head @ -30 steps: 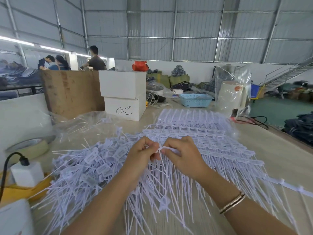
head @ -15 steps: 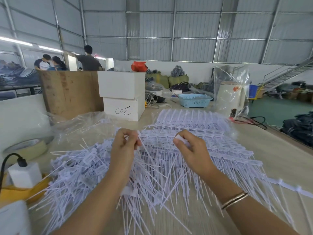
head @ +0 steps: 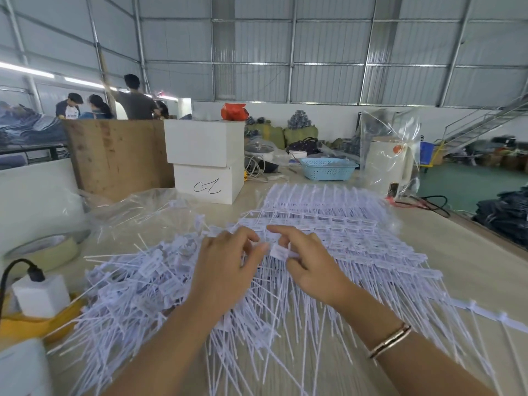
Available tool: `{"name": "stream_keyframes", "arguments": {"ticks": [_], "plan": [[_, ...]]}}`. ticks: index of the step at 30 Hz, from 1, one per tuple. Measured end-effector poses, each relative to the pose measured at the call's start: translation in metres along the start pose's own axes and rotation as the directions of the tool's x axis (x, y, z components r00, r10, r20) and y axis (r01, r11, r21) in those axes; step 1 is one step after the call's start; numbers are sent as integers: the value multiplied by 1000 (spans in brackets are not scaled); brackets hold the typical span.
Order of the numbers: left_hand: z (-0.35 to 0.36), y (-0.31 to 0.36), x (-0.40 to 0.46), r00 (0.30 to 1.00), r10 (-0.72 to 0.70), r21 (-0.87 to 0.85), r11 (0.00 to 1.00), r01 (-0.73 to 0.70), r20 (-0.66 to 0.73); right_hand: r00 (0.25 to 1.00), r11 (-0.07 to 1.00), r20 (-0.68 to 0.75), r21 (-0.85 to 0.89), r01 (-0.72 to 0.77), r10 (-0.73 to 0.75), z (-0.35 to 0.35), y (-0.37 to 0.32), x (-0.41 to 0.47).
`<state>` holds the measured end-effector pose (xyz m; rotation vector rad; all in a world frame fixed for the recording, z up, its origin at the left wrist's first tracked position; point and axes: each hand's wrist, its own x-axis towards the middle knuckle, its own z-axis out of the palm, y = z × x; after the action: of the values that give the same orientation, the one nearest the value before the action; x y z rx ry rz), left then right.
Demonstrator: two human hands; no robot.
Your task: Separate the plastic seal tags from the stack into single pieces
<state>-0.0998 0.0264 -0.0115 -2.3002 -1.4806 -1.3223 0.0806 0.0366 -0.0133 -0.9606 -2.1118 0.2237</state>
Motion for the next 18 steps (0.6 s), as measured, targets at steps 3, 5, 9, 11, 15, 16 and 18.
{"name": "stream_keyframes", "arguments": {"ticks": [3,5,9,11,15,16,18], "plan": [[15,8,-8,995,32,-85,996,-24,90,999,997,38,71,23,-26,3,-1,-1],[19,8,-10,995,-28,-222,974,48,93,998,987,64,160,-2,-9,2,-1,-2],[22,9,-14,984,-137,-420,891,171,110,997,996,67,83,-45,39,-2,2,1],[23,10,-14,977,-177,-458,864,210,114,990,996,109,-32,-83,86,-1,3,2],[21,5,-12,959,-258,-504,817,281,117,942,962,222,47,-269,252,-6,1,2],[21,5,-11,959,-252,-514,810,283,132,937,954,237,97,-284,255,-7,-1,2],[21,6,-10,962,-234,-505,818,274,143,933,942,259,157,-295,249,-9,-4,2]]}}
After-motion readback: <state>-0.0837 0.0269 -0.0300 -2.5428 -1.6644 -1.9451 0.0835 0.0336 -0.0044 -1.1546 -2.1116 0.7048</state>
